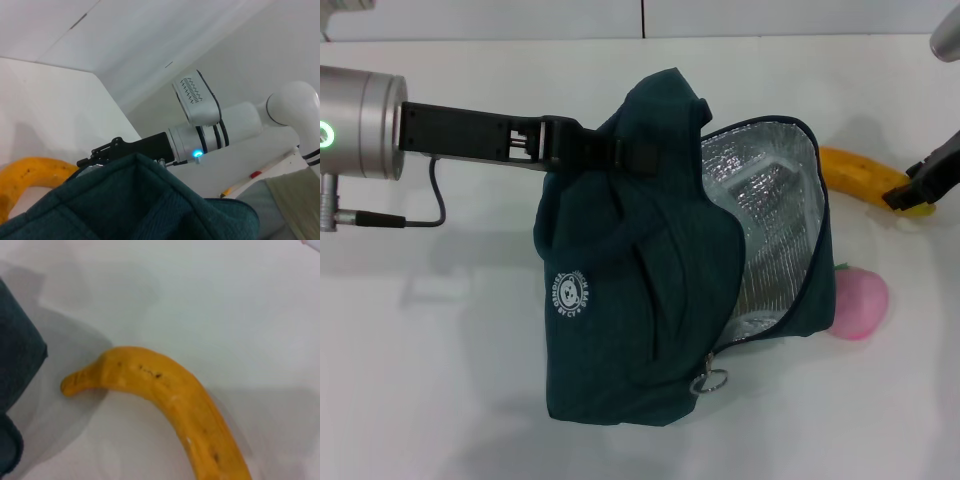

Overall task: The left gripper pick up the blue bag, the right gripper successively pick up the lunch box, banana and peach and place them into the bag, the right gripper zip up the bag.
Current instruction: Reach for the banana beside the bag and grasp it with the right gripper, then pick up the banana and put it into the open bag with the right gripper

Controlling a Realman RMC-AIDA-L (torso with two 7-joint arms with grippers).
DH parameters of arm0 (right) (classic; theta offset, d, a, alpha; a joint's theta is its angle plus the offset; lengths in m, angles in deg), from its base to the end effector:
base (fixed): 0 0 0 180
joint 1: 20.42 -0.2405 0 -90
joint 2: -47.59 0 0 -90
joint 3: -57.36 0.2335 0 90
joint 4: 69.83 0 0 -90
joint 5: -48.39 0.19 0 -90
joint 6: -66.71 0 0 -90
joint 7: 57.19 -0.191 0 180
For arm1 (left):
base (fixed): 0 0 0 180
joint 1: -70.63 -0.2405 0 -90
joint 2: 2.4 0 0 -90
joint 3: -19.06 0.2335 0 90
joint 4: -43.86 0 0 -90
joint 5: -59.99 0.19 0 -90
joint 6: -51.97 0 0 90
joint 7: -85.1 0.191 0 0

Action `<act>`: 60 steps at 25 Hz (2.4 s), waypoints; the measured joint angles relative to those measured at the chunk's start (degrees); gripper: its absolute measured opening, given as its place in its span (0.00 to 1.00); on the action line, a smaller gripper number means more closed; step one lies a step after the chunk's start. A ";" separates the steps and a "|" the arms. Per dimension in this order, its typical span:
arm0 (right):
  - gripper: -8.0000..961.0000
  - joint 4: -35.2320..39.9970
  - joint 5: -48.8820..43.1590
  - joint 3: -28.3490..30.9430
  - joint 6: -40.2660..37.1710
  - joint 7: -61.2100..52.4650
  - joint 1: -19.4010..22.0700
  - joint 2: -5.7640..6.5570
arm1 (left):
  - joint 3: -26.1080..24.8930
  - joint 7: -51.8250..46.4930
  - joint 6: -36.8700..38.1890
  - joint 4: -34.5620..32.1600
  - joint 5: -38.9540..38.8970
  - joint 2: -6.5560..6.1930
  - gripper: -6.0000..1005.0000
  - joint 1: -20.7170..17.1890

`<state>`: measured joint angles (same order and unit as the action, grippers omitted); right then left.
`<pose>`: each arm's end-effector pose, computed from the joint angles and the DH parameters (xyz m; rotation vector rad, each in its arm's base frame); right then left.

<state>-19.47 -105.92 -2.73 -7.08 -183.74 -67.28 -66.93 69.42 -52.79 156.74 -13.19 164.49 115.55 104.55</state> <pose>0.2323 0.4097 0.0008 -2.4996 0.7858 -0.4494 -0.1218 0.3061 0.0079 2.5417 1.3209 0.7303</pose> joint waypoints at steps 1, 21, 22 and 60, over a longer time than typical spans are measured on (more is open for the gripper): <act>0.52 0.00 0.03 0.07 -0.05 0.04 -0.05 0.00 | 0.00 0.00 0.01 0.00 0.00 0.00 0.05 -0.01; 0.91 -4.02 0.07 -0.03 4.48 0.65 -2.32 -0.51 | 0.00 -0.01 0.15 0.00 0.00 0.27 0.05 -0.09; 0.91 -4.48 0.00 -0.03 4.80 0.70 -2.49 -0.51 | 0.00 0.00 0.13 0.00 0.00 0.28 0.05 -0.09; 0.46 15.31 5.52 12.69 -9.55 0.77 3.01 0.63 | 0.00 -0.05 1.00 -0.40 -2.30 -0.08 0.06 -2.32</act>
<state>-4.15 -100.40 9.95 -16.64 -182.97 -64.26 -66.30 69.42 -52.84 157.74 -13.59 162.19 115.46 102.23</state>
